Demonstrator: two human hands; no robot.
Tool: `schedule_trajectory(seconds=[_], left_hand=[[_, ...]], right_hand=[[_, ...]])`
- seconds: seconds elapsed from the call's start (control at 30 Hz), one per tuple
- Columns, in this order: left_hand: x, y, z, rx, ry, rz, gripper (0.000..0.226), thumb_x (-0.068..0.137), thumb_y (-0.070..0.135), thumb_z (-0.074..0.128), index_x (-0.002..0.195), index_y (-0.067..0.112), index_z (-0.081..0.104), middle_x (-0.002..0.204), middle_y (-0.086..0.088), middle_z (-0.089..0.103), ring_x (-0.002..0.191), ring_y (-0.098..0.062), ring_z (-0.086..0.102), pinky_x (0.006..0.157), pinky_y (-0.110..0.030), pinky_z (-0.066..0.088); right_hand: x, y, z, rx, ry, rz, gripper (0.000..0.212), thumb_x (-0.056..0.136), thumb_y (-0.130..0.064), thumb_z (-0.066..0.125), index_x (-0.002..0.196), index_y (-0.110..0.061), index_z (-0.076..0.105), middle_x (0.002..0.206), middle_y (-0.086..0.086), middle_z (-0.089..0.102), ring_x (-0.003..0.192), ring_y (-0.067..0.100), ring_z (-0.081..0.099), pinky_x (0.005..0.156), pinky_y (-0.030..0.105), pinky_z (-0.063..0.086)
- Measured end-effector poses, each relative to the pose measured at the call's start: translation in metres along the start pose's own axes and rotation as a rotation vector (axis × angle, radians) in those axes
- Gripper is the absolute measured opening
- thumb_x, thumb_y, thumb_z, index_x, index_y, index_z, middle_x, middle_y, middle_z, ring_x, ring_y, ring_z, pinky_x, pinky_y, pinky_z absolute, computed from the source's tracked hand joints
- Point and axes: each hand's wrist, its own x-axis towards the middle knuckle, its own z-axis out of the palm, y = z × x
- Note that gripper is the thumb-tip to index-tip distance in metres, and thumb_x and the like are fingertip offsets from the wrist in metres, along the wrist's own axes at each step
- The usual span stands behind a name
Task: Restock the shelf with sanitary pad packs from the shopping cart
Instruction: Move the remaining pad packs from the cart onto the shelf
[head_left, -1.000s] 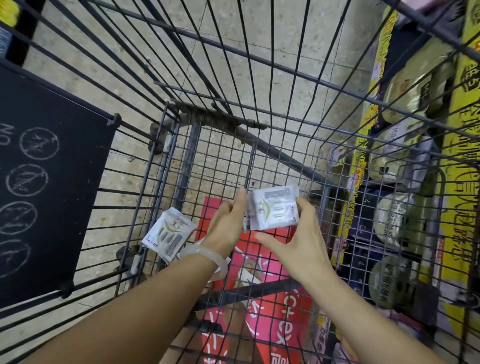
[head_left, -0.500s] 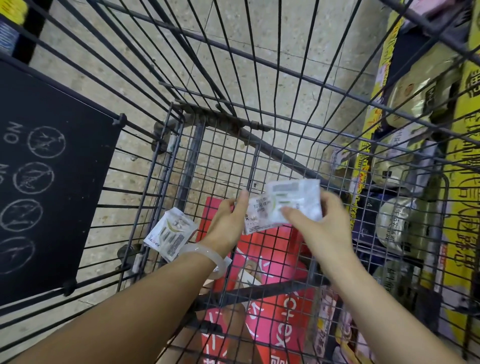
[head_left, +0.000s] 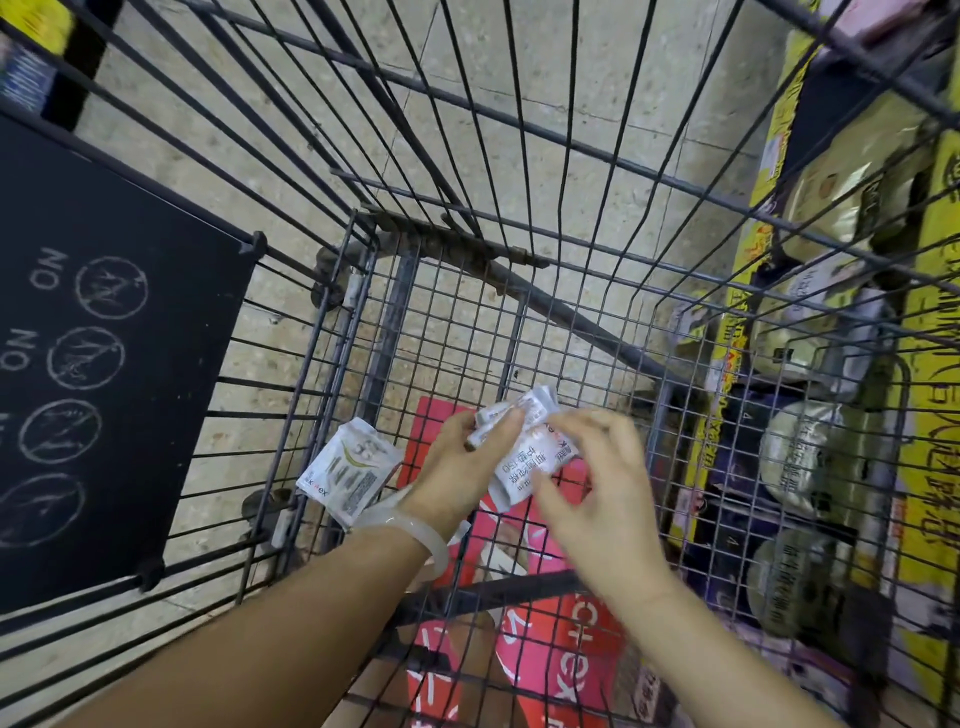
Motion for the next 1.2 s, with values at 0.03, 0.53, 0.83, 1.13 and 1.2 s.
schedule_trajectory(seconds=[0.03, 0.53, 0.83, 1.13, 1.2], left_hand=[[-0.001, 0.001, 0.001, 0.029, 0.028, 0.002, 0.054, 0.087, 0.056, 0.052, 0.128, 0.021, 0.048, 0.097, 0.009, 0.063, 0.078, 0.001, 0.059, 0.059, -0.017, 0.042], [0.013, 0.01, 0.016, -0.013, -0.051, -0.13, 0.094, 0.08, 0.08, 0.015, 0.13, 0.01, 0.053, 0.109, -0.011, 0.068, 0.098, -0.025, 0.067, 0.065, -0.024, 0.05], [0.023, 0.012, 0.01, -0.036, -0.114, -0.19, 0.09, 0.069, 0.077, 0.049, 0.13, 0.011, 0.048, 0.094, -0.009, 0.073, 0.082, -0.026, 0.07, 0.079, -0.039, 0.055], [0.016, 0.02, 0.003, -0.123, -0.115, -0.301, 0.071, 0.092, 0.068, 0.021, 0.128, 0.017, 0.054, 0.128, -0.016, 0.059, 0.119, -0.038, 0.053, 0.097, -0.048, 0.044], [0.015, 0.024, 0.001, -0.127, -0.125, -0.298, 0.084, 0.085, 0.077, 0.016, 0.122, 0.016, 0.06, 0.129, -0.014, 0.06, 0.116, -0.036, 0.055, 0.098, -0.047, 0.044]], right_hand=[[0.007, 0.002, -0.006, 0.055, -0.008, 0.139, 0.052, 0.075, -0.015, 0.074, 0.124, -0.015, 0.054, 0.117, -0.01, 0.039, 0.118, 0.011, 0.04, 0.103, 0.012, 0.027], [0.027, 0.013, -0.009, 0.41, -0.559, 0.638, 0.033, 0.092, -0.051, 0.045, 0.121, -0.037, 0.054, 0.12, -0.014, 0.064, 0.114, 0.004, 0.054, 0.11, 0.033, 0.03], [0.01, 0.004, 0.009, 0.618, -0.168, 0.967, 0.069, 0.066, -0.044, 0.08, 0.117, -0.006, 0.053, 0.102, 0.012, 0.069, 0.083, 0.021, 0.068, 0.063, 0.026, 0.056], [0.028, 0.005, -0.017, 0.566, -0.128, 0.739, 0.059, 0.076, -0.012, 0.073, 0.127, -0.018, 0.045, 0.117, 0.007, 0.061, 0.1, 0.023, 0.064, 0.082, 0.038, 0.053], [0.039, -0.001, -0.028, 0.388, -0.263, 0.569, 0.071, 0.073, -0.008, 0.075, 0.132, -0.024, 0.039, 0.119, 0.006, 0.056, 0.1, 0.019, 0.06, 0.085, 0.032, 0.051]])
